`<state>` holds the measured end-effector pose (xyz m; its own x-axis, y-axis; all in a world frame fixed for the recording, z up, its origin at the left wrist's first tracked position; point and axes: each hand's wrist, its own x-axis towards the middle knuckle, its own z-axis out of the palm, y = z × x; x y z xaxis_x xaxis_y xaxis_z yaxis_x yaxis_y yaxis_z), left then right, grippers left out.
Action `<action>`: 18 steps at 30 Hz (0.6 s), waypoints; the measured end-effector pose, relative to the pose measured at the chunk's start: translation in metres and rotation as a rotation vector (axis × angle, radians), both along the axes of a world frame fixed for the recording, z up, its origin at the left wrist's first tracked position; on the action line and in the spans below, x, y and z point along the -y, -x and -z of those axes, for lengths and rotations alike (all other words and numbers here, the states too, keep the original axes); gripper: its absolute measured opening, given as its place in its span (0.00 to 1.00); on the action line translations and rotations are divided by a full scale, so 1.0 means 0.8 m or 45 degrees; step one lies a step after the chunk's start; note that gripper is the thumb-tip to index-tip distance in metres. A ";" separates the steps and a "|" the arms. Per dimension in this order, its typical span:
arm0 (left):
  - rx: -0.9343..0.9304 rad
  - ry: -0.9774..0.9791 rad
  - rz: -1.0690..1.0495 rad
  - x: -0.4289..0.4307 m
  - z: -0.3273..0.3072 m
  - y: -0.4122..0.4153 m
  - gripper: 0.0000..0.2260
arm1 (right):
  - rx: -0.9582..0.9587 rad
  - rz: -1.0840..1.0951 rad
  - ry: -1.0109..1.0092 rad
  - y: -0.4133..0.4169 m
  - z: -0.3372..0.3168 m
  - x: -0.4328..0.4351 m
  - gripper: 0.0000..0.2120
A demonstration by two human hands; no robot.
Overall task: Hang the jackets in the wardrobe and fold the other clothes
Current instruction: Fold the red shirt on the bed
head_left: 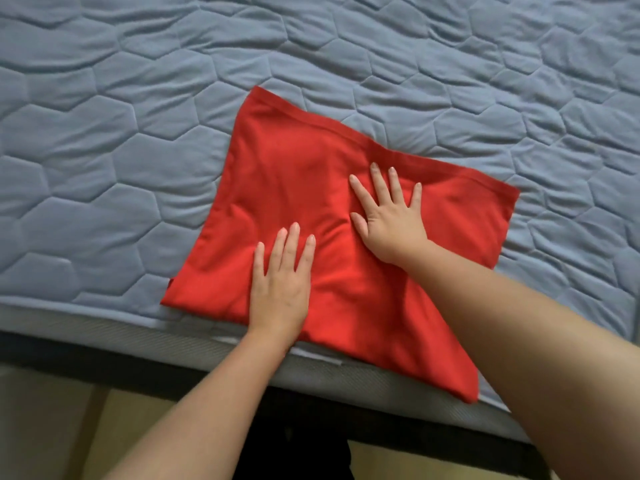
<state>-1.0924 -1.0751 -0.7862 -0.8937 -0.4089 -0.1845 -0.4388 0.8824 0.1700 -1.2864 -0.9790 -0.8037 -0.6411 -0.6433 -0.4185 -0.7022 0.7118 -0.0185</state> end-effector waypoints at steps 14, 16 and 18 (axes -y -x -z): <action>-0.497 -1.488 -2.372 -0.105 -0.054 -0.034 0.10 | 0.331 0.347 0.115 0.105 -0.073 0.058 0.31; -0.506 -1.697 -2.392 -0.115 -0.052 -0.020 0.09 | 0.407 0.373 0.062 0.115 -0.069 0.063 0.29; -0.538 -1.910 -2.454 -0.121 -0.049 -0.015 0.08 | 0.464 0.340 -0.018 0.121 -0.070 0.071 0.27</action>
